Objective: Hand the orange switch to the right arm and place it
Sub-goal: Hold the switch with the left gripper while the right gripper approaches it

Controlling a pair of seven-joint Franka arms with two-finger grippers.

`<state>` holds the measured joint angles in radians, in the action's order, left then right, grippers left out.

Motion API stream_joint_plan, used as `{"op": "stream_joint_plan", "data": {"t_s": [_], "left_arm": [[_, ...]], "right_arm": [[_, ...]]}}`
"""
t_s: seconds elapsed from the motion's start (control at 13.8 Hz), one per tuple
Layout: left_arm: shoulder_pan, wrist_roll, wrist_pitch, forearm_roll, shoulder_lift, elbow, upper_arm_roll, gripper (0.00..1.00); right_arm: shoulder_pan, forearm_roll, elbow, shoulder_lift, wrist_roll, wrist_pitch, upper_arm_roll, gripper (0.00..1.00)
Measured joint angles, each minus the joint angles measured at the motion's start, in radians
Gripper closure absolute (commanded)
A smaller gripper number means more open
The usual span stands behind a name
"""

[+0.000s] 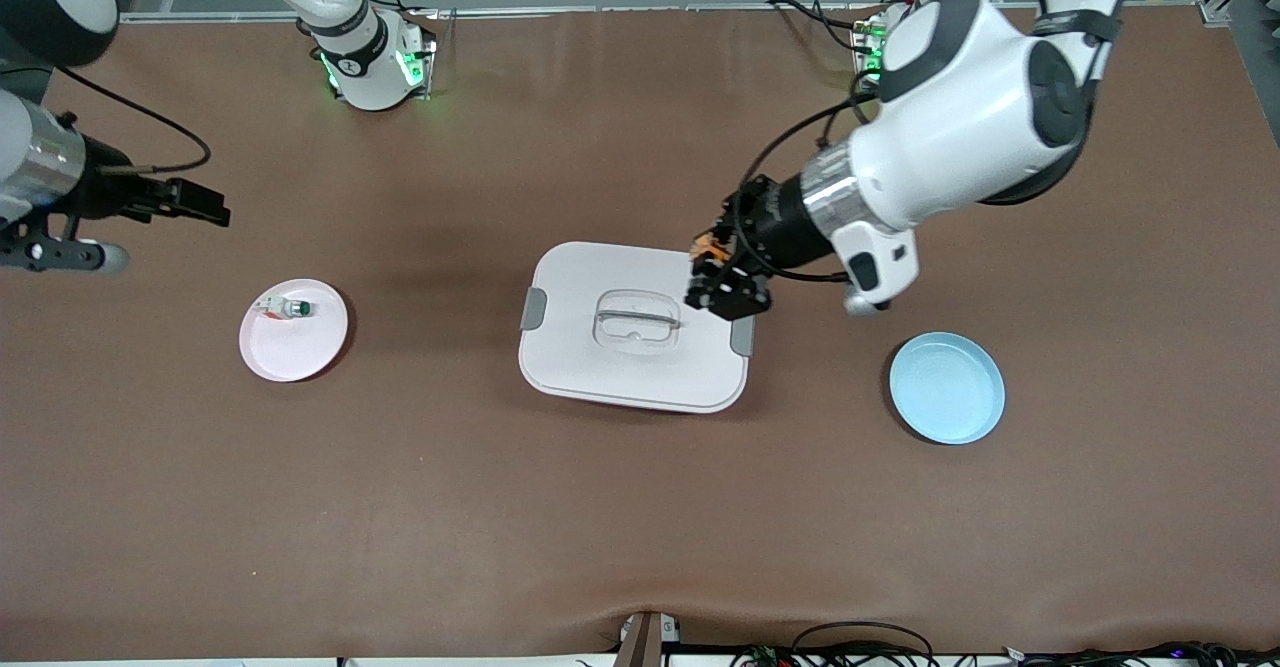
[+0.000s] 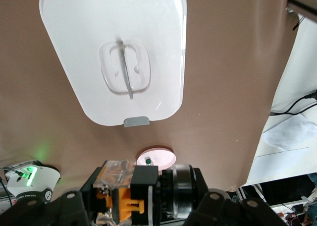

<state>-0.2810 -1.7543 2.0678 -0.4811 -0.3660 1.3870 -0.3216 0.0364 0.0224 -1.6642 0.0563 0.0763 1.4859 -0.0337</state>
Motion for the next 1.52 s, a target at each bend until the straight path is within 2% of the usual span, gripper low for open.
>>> {"op": "stream_joint_plan", "data": {"t_s": [0.22,0.36,0.65,0.87,1.01,1.16,1.38,1.52], "left_arm": [[-0.076,-0.082,0.033,0.017,-0.018,0.001,0.0,0.73],[-0.131,-0.141,0.047,0.046,-0.025,0.001,0.0,0.73],[-0.226,-0.232,0.133,0.103,-0.067,0.003,0.001,0.72],[-0.25,-0.253,0.154,0.121,-0.09,0.002,0.002,0.72],[-0.251,-0.257,0.156,0.121,-0.091,0.002,0.002,0.72],[-0.251,-0.272,0.16,0.121,-0.091,0.001,0.003,0.72],[-0.251,-0.276,0.162,0.121,-0.091,0.0,0.004,0.72],[-0.251,-0.278,0.163,0.121,-0.091,0.0,0.004,0.72]], "right_arm": [[-0.012,0.006,0.012,0.064,0.0,0.003,-0.001,0.0],[-0.011,0.058,0.017,0.071,0.0,0.007,0.001,0.0],[-0.012,0.306,0.019,0.071,0.0,0.049,0.003,0.0],[-0.008,0.476,0.01,0.065,0.001,0.127,0.01,0.0],[0.008,0.601,-0.037,0.04,0.014,0.237,0.015,0.0],[0.045,0.708,-0.134,-0.009,0.018,0.388,0.018,0.0],[0.171,0.898,-0.297,-0.078,0.02,0.652,0.025,0.0],[0.288,0.939,-0.344,-0.09,0.02,0.817,0.029,0.0]]}}
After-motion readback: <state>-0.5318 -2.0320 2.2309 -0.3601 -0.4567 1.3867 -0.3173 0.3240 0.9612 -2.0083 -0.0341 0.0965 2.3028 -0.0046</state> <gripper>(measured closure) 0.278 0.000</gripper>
